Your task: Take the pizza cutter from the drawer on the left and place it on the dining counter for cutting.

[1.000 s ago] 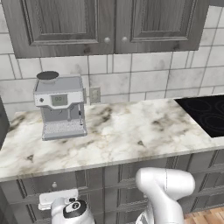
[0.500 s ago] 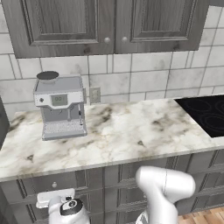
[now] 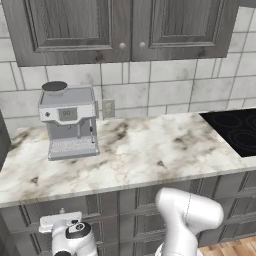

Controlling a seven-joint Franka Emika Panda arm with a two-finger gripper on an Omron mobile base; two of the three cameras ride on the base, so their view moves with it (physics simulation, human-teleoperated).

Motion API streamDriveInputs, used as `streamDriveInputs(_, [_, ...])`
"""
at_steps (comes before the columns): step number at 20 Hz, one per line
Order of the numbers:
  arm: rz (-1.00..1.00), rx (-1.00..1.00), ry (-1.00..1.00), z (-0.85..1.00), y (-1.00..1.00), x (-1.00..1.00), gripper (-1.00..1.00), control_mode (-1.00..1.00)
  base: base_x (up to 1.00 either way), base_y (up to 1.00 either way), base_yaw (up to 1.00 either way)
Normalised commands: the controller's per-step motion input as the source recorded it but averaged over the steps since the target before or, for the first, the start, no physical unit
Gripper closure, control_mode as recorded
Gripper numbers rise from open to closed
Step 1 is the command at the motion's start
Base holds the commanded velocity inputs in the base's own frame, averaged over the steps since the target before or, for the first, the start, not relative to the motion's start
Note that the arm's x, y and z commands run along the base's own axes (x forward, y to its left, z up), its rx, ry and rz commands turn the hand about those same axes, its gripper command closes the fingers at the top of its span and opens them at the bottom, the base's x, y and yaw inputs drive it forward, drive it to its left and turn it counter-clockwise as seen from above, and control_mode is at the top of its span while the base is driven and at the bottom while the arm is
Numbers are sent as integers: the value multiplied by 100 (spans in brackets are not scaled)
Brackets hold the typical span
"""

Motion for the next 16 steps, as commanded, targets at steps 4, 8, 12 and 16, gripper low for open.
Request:
streamDriveInputs(4, [0,0,-2,-36,0,8,-100,-100,0,0,0])
streamDriveInputs(8, [0,0,-1,-24,0,4,-100,-100,0,0,0])
streamDriveInputs(12, [0,0,0,0,0,0,-100,-100,0,0,0])
streamDriveInputs(16, [0,0,0,0,0,0,-100,-100,0,0,0])
